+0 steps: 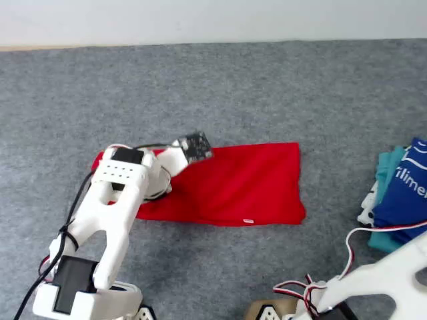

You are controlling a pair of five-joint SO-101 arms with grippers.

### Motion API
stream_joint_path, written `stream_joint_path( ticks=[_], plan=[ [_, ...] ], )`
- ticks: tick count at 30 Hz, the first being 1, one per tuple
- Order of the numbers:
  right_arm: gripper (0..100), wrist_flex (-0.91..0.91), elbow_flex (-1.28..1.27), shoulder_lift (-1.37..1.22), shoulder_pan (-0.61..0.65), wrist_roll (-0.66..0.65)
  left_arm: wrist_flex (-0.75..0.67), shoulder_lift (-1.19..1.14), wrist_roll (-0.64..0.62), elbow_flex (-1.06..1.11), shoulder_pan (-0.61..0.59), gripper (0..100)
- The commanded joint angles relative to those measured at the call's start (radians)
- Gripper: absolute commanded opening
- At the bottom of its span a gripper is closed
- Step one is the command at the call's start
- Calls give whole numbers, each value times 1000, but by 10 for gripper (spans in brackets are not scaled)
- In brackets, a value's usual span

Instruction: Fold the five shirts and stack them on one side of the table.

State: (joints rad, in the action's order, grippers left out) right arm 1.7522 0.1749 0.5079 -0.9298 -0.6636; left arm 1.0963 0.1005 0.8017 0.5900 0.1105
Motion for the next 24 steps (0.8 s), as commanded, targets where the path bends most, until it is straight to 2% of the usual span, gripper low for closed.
stream_joint_path(
  ticks=[1,9,11,17,21,24],
  plan=[
    [121,44,6,28,-4,-8,-17,0,-17,-93,-31,120],
    [121,44,6,28,-4,-8,-5,2,21,-200,-107,134],
    [121,44,6,27,-4,-8,66,3,26,-232,-112,133],
    [121,44,-20,27,-4,-8,391,3,48,-298,-61,104],
    [121,42,-109,28,-5,-8,509,2,48,-268,-6,1],
    [121,42,-132,36,-7,-5,537,2,48,-202,23,3]
  ],
)
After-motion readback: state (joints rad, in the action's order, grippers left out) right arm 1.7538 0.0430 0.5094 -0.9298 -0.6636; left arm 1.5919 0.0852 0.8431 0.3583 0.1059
